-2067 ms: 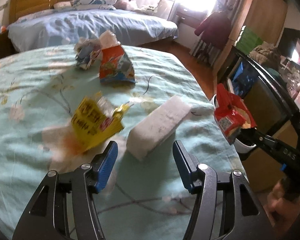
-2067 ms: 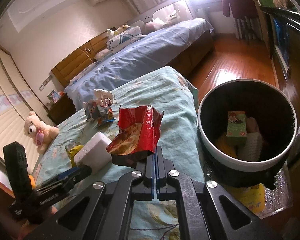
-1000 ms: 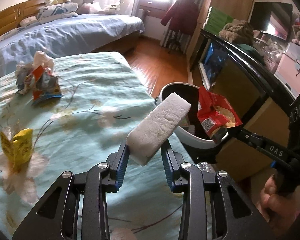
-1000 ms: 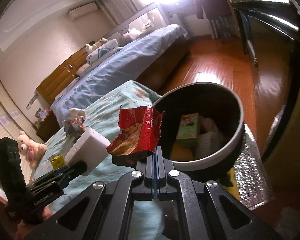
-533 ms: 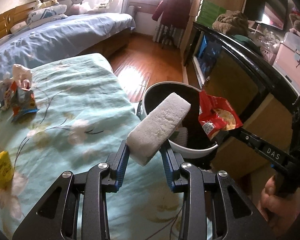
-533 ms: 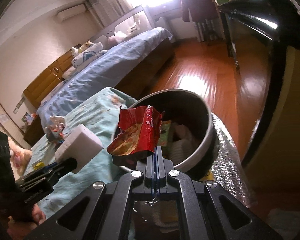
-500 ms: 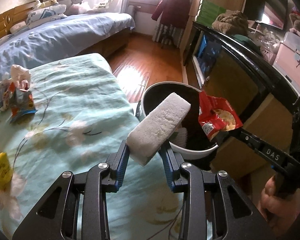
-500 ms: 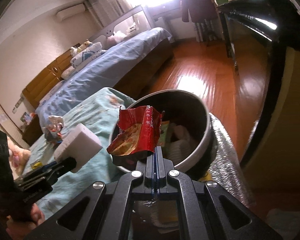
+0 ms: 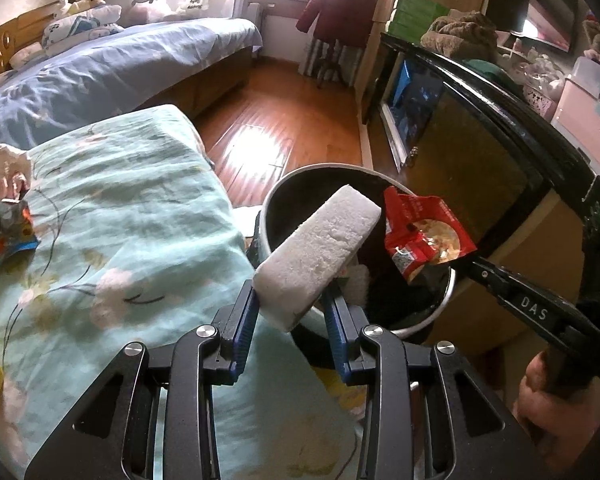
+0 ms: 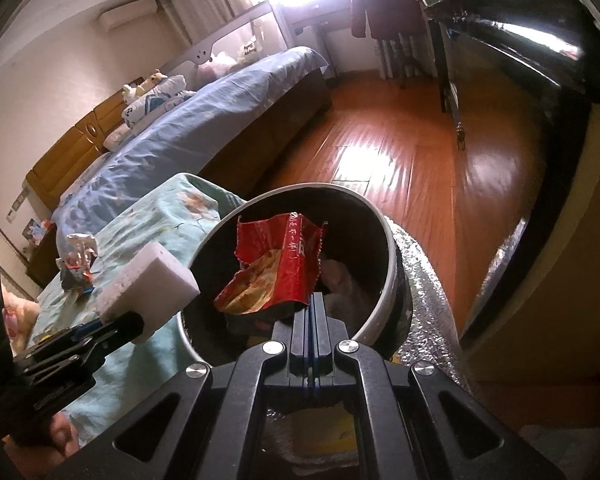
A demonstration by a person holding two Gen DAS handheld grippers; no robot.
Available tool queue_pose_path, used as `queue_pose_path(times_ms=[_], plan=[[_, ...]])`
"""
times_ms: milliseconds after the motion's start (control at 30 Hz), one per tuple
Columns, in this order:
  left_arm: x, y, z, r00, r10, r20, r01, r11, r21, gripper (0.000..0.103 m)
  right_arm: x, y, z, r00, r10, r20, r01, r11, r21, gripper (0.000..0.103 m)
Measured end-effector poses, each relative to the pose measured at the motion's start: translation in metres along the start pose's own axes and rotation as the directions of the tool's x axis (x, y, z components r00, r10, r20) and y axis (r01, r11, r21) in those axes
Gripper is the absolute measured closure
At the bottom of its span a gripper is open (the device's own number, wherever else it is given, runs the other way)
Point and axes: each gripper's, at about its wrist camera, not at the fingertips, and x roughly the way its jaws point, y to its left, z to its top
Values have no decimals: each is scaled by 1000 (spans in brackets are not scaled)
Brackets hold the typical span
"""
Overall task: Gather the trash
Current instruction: 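Carry the white foam block and red chip bag over the trash bin, then open both tools to drop the foam block and red bag into the bin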
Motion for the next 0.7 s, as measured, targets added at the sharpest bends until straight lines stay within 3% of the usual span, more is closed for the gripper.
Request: queue_pose_path(times_ms=[267,500,533,600,700], plan=[[10,-8,8,1000,-7,-12,7,1000,9,68,9,-7,3,999,-24,-24,24,1000,7,97],[5,-9,6,1000,-2,-4,2,1000,7,52,4,-11,2,999,-18,-27,18,999,27,92],[4,-8,6,1000,0,-3,0,1000,4,51,3,-10,2,1000,-14,-27,15,1000,27,90],[0,-5,4,1000,0,1,0,1000,-2,48,0,-8,1,1000,-4,-24,5,1000,27,73],[-11,1,-4,1000,5,13,-5,1000,-10,46,-6,-1,-2,1000,17,-12,-17,1000,21,58]])
